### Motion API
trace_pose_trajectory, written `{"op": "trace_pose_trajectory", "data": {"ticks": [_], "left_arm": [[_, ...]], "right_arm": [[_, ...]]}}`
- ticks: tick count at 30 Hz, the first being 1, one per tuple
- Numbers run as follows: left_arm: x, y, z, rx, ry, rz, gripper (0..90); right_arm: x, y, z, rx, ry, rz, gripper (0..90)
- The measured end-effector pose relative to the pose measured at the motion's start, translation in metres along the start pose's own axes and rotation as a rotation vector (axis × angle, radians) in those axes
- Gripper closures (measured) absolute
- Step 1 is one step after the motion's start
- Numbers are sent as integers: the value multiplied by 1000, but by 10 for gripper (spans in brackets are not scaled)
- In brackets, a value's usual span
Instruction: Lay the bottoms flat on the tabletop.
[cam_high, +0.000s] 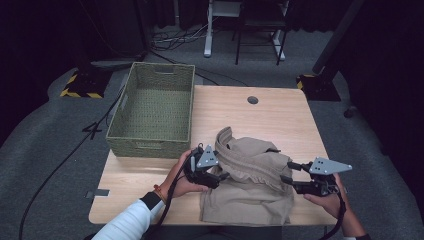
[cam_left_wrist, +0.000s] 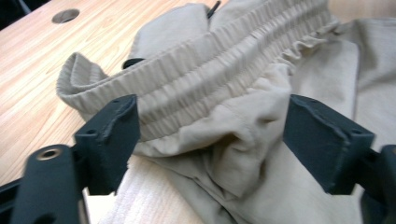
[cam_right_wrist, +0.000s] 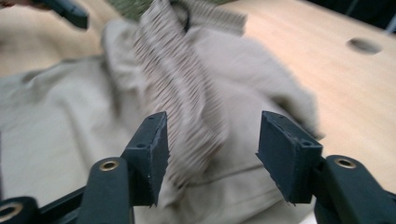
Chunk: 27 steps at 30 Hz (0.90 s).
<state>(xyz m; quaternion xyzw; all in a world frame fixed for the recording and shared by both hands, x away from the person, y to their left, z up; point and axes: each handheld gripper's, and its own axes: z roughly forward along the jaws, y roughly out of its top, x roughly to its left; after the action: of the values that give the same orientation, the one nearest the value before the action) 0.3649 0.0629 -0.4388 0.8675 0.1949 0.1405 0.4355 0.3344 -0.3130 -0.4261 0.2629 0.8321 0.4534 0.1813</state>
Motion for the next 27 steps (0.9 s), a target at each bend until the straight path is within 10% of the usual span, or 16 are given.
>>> {"op": "trace_pose_trajectory", "data": {"ticks": [5,14,21,27], "left_arm": [[6,1,13,16,-46,-74,162],[2,1,32,83,26,-32,285],[5,-7,51,178,24,-21,574],[6,-7,53,170,24,-22,596]], "right_arm": [[-16,39,24,26,-40,-12,363],[-32,105,121,162,-17,-71,325],[-40,108,184,278,13,-21,317],[-53,95,213,353,-13,21,289]]}}
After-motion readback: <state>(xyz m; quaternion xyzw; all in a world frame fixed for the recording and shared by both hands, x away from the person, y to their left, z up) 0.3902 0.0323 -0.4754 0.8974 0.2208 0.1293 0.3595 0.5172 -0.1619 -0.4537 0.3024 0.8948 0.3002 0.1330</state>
